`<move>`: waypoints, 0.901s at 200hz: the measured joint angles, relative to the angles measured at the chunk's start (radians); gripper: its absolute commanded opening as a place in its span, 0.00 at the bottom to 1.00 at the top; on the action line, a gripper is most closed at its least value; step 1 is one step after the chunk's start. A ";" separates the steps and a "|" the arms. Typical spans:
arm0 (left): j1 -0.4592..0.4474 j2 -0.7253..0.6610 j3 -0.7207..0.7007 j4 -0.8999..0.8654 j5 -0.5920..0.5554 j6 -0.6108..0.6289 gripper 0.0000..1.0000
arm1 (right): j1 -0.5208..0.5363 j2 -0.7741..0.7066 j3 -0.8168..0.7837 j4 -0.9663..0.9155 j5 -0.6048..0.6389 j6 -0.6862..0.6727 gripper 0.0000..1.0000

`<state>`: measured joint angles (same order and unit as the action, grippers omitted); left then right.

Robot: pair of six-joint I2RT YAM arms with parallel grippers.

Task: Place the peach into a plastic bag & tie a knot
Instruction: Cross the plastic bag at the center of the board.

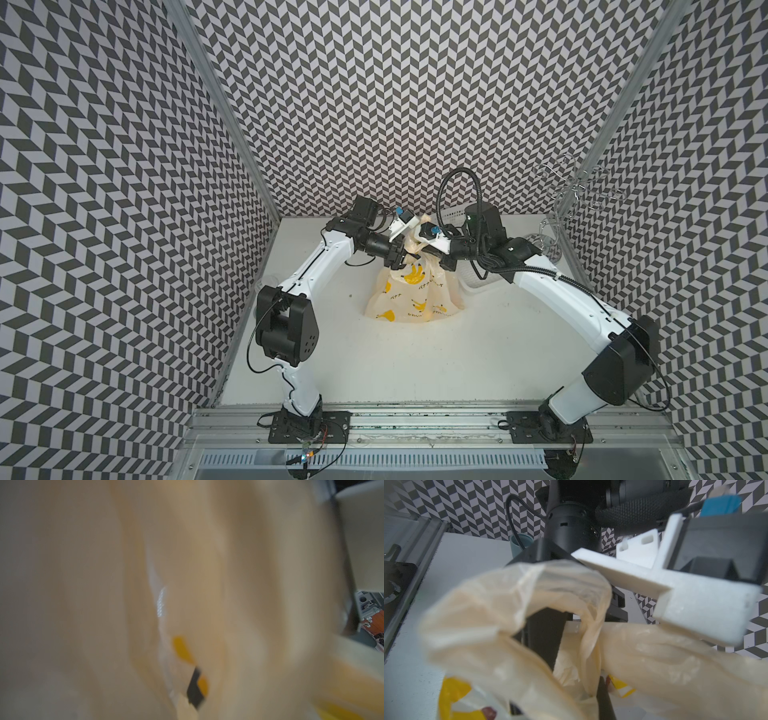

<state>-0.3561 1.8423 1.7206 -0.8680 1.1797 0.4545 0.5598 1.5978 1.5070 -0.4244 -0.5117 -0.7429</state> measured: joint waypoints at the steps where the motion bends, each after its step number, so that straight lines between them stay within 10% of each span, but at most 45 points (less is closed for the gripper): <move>1: 0.000 -0.002 0.000 0.000 0.000 0.000 0.64 | 0.000 0.000 0.000 0.000 0.000 0.000 0.00; 133: 0.008 -0.056 -0.035 0.133 -0.033 -0.119 0.65 | -0.044 -0.019 -0.037 0.066 -0.111 0.071 0.00; 180: -0.019 -0.056 -0.019 0.102 -0.018 -0.073 0.68 | -0.027 -0.019 -0.037 0.066 -0.121 0.085 0.17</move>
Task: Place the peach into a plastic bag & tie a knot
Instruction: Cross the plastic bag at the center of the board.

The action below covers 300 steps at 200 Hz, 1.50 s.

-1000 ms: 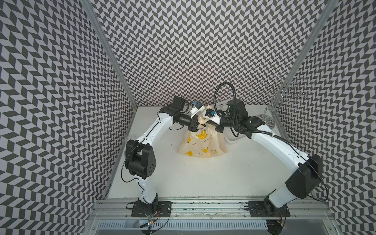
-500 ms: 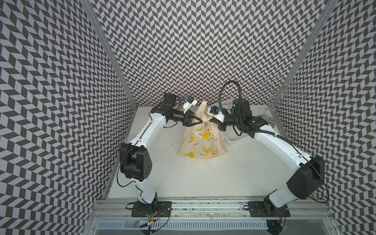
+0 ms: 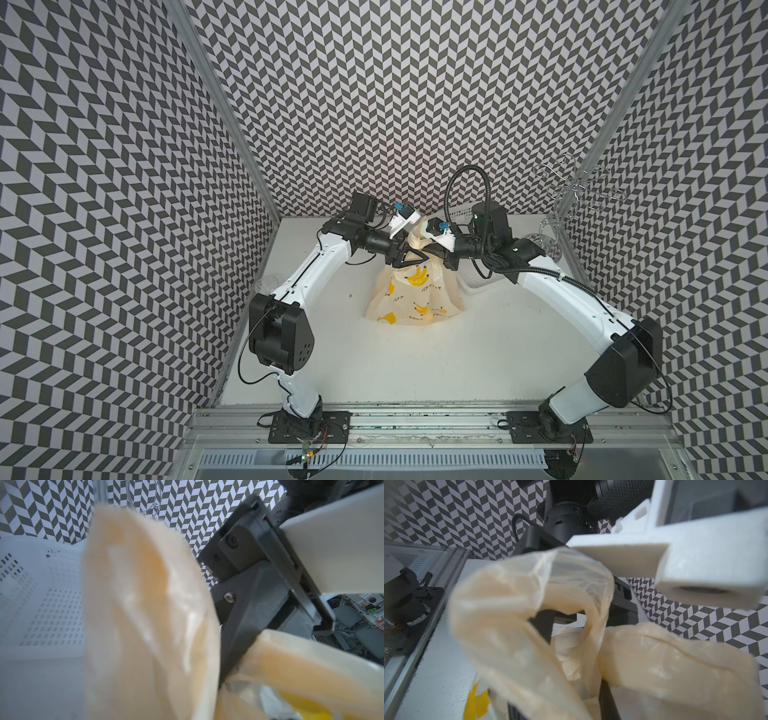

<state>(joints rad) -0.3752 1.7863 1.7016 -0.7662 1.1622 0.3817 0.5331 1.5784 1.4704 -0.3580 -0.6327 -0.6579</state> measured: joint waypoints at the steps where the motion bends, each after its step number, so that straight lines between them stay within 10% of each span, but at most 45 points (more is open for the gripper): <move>1: 0.000 0.000 0.000 0.000 0.001 0.000 0.68 | 0.000 0.000 0.000 0.000 0.000 -0.001 0.17; 93: 0.052 -0.088 -0.092 0.135 0.126 -0.091 0.79 | 0.010 0.000 -0.006 0.023 -0.014 0.004 0.15; 205: 0.013 -0.043 -0.050 0.242 0.115 -0.217 0.70 | 0.035 0.013 -0.007 0.002 -0.015 0.012 0.14; 248: 0.019 -0.037 -0.042 0.247 0.105 -0.217 0.14 | 0.036 0.015 -0.008 -0.006 -0.024 0.048 0.38; 300: 0.024 -0.040 -0.048 0.352 0.139 -0.137 0.10 | 0.008 -0.069 -0.107 0.077 -0.157 0.247 0.79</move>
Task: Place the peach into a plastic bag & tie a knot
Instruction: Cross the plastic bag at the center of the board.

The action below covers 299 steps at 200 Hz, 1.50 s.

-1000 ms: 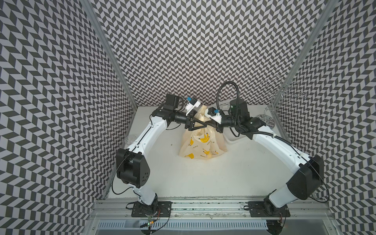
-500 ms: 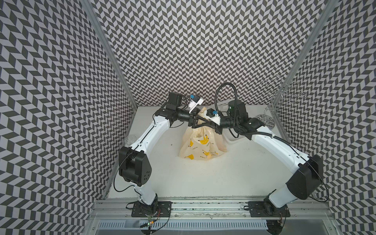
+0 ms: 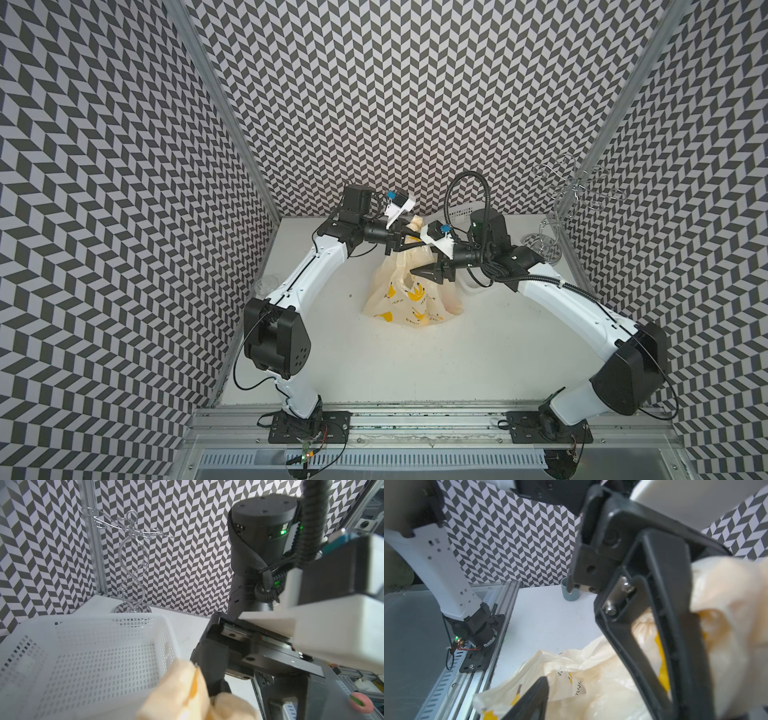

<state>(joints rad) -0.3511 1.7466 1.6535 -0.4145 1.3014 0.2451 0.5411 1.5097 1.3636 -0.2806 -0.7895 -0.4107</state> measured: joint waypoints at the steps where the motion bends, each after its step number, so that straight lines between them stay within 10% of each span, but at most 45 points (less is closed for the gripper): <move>1: -0.001 -0.001 -0.001 0.001 0.000 0.000 0.10 | -0.001 -0.002 -0.002 0.003 -0.001 0.005 0.79; 68: 0.019 -0.013 -0.028 0.020 -0.016 -0.026 0.20 | -0.076 -0.047 0.101 -0.004 0.074 0.493 0.55; 112: 0.039 -0.014 -0.058 -0.042 -0.016 -0.016 0.22 | -0.139 -0.023 0.245 0.014 0.145 0.721 0.62; 299: 0.005 -0.014 -0.056 -0.089 -0.032 0.007 0.23 | -0.026 0.150 0.349 -0.162 0.191 0.740 0.52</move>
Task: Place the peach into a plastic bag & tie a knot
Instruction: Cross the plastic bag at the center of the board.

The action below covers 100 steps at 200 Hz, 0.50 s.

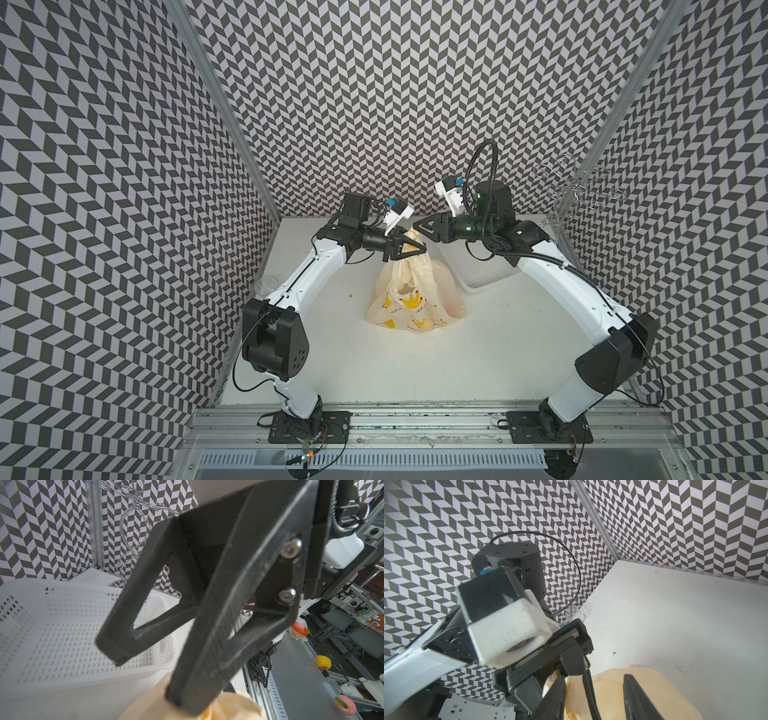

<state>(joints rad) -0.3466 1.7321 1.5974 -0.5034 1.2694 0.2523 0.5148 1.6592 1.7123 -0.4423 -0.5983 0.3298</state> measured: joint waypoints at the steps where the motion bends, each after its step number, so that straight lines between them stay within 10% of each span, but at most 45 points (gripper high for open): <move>1: 0.000 0.000 0.000 0.000 0.000 0.000 0.23 | 0.000 0.000 0.000 0.000 -0.001 -0.001 0.52; 100: 0.000 0.000 0.000 -0.004 0.000 0.002 0.16 | 0.000 0.000 0.003 -0.005 -0.022 -0.007 0.41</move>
<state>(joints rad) -0.3466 1.7321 1.5974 -0.5072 1.2697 0.2539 0.5152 1.6596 1.7157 -0.4469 -0.6205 0.3225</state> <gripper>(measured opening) 0.158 0.414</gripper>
